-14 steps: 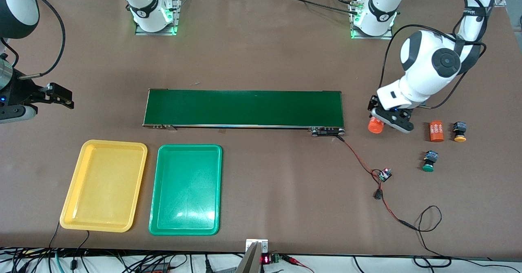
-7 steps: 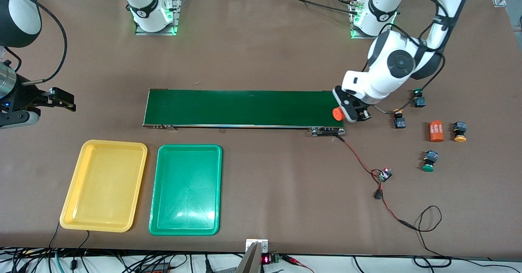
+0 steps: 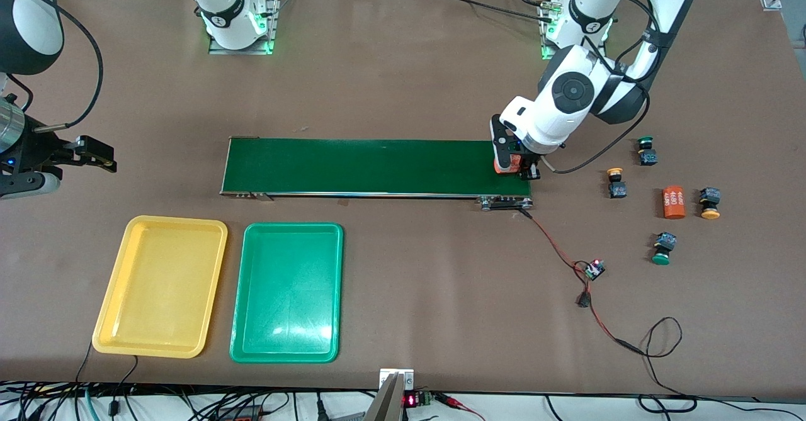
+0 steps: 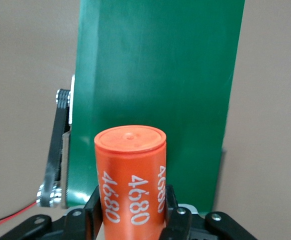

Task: Sort buttons by color to trays
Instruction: 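Carry the cylinder onto the green conveyor and open the left gripper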

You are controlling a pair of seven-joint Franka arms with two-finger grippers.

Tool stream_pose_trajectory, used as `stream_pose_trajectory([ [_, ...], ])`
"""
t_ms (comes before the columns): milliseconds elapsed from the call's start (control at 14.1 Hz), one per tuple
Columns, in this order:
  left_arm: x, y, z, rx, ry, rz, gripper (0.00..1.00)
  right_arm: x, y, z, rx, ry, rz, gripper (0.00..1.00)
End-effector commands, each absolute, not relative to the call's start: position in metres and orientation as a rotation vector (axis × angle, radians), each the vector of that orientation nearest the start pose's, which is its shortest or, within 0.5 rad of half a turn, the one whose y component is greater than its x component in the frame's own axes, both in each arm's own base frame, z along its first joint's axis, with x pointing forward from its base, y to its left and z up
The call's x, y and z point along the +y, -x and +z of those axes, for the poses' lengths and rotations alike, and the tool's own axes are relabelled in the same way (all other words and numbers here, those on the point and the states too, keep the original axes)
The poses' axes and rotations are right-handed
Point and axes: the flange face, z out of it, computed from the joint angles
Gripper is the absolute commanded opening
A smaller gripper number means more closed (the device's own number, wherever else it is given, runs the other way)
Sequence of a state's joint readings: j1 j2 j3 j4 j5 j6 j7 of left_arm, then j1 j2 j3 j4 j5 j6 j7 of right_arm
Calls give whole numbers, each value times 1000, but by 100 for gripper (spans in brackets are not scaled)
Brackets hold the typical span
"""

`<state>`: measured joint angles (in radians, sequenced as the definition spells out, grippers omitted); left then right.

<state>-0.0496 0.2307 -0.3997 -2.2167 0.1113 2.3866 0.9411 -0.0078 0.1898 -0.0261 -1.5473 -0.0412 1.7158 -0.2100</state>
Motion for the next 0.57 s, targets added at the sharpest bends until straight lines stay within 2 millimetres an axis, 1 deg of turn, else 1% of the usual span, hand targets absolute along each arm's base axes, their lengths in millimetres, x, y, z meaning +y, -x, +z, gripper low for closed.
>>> stream_pose_trajectory([
  [0, -236, -496, 278, 2172, 2276, 62, 0, -17, -618, 537, -337, 3178, 45, 100],
  [141, -237, -495, 269, 2176, 2287, 83, 0, -15, -619, 538, -339, 3177, 37, 100],
  [212, -242, -492, 263, 2189, 2283, 91, 0, -13, -619, 538, -344, 3176, 37, 100],
  [353, -244, -491, 258, 2196, 2282, 103, 0, -12, -619, 538, -346, 3175, 40, 100],
  [495, -244, -490, 249, 2205, 2286, 125, 0, -12, -620, 534, -346, 3175, 47, 100],
])
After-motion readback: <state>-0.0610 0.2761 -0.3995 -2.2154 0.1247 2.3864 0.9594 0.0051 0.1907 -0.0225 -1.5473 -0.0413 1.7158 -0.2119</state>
